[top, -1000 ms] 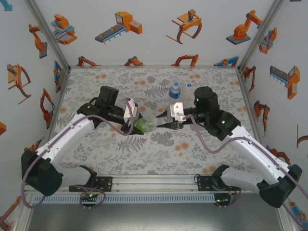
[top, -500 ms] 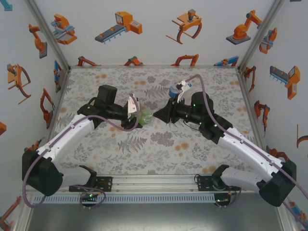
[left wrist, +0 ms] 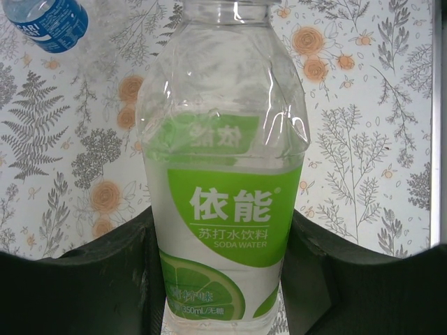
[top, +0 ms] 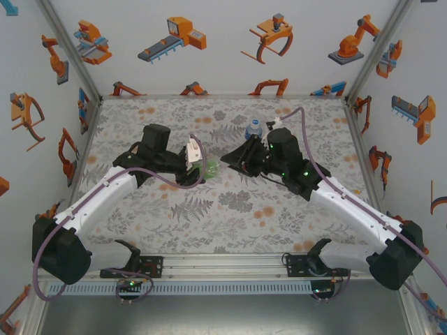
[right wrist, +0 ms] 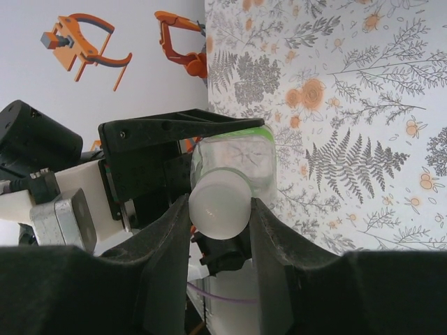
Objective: Screw on the bottle caps
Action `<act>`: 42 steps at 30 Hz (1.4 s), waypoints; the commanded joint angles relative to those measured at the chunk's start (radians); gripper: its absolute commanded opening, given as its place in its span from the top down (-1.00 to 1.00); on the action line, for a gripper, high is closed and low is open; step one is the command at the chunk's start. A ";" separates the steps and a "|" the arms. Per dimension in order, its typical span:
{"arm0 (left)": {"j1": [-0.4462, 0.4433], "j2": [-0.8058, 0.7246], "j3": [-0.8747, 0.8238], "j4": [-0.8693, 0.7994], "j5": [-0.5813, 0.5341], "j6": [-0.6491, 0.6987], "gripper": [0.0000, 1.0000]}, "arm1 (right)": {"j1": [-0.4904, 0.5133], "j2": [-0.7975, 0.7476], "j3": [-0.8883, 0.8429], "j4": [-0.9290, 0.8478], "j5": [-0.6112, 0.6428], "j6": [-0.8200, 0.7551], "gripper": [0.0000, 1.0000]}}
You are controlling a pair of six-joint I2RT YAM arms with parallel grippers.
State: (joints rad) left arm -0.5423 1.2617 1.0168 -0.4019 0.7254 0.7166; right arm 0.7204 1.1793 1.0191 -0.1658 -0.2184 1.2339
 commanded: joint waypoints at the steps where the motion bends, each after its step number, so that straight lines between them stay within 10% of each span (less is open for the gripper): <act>1: -0.016 -0.011 0.016 0.067 0.064 0.007 1.00 | -0.012 0.019 0.046 -0.081 -0.002 -0.016 1.00; 5: -0.017 0.002 0.030 0.037 0.039 0.021 1.00 | -0.067 0.029 0.100 -0.168 -0.087 -0.109 0.27; 12: -0.042 0.024 0.056 -0.051 -0.064 0.079 1.00 | -0.132 0.041 0.187 -0.273 -0.141 -0.260 -0.19; 42: -0.082 0.025 0.069 -0.072 -0.128 0.082 1.00 | -0.182 0.073 0.011 -0.082 -0.345 0.016 0.09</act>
State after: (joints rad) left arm -0.6212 1.2976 1.0599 -0.4911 0.5644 0.7994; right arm 0.5434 1.2762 1.0500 -0.3016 -0.5423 1.2015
